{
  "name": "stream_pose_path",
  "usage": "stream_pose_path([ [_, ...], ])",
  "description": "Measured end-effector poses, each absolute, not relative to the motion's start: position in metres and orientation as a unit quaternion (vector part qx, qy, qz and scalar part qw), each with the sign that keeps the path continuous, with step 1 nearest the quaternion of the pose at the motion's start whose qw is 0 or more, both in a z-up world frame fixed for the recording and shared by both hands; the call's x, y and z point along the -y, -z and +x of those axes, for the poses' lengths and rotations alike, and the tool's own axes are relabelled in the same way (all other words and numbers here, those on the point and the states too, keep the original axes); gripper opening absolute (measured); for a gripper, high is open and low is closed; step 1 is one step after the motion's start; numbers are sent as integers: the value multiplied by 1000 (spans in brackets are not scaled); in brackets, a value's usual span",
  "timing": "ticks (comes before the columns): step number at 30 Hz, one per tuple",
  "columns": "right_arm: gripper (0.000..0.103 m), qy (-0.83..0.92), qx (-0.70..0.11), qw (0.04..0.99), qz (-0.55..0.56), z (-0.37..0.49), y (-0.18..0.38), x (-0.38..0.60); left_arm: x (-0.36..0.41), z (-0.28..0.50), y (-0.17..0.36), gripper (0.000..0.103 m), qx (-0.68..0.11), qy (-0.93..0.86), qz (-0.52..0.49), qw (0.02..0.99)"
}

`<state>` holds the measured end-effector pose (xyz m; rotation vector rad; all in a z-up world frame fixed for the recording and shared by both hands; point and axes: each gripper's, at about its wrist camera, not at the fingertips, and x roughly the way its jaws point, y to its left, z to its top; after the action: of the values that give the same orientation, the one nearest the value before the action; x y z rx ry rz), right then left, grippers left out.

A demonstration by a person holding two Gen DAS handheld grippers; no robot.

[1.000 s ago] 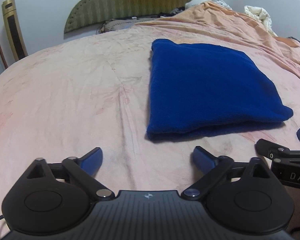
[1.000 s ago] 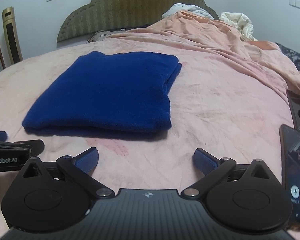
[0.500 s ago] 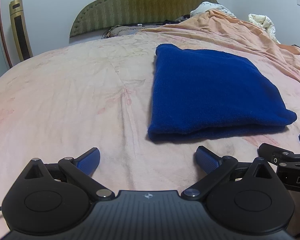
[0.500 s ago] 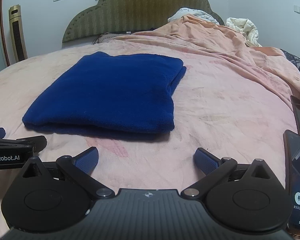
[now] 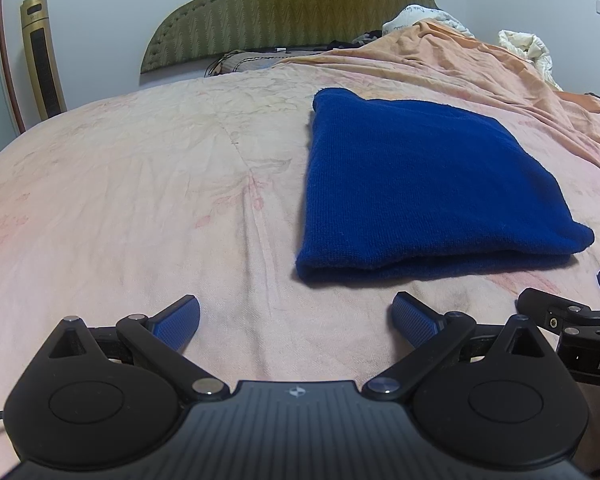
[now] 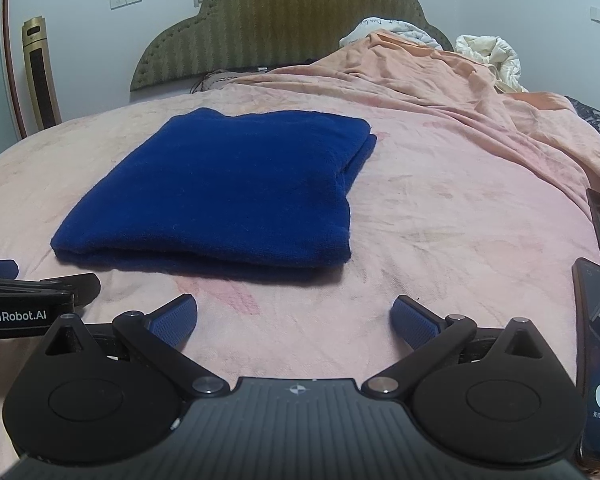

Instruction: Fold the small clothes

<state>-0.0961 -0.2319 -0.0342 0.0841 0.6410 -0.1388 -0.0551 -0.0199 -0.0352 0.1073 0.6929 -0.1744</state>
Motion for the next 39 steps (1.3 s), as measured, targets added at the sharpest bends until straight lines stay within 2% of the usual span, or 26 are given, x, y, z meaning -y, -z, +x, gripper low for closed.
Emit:
stream_pose_path([
  [26,103,104,-312,943,44,-107,17,220,20,-54,14,103,-363,102,67,924],
  [32,103,107,-334,933,85,-106,21,222,18,-53,14,103,-376,100,72,919],
  [39,103,90,-320,943,29,-109,11,205,17,-53,13,103,-386,96,69,915],
])
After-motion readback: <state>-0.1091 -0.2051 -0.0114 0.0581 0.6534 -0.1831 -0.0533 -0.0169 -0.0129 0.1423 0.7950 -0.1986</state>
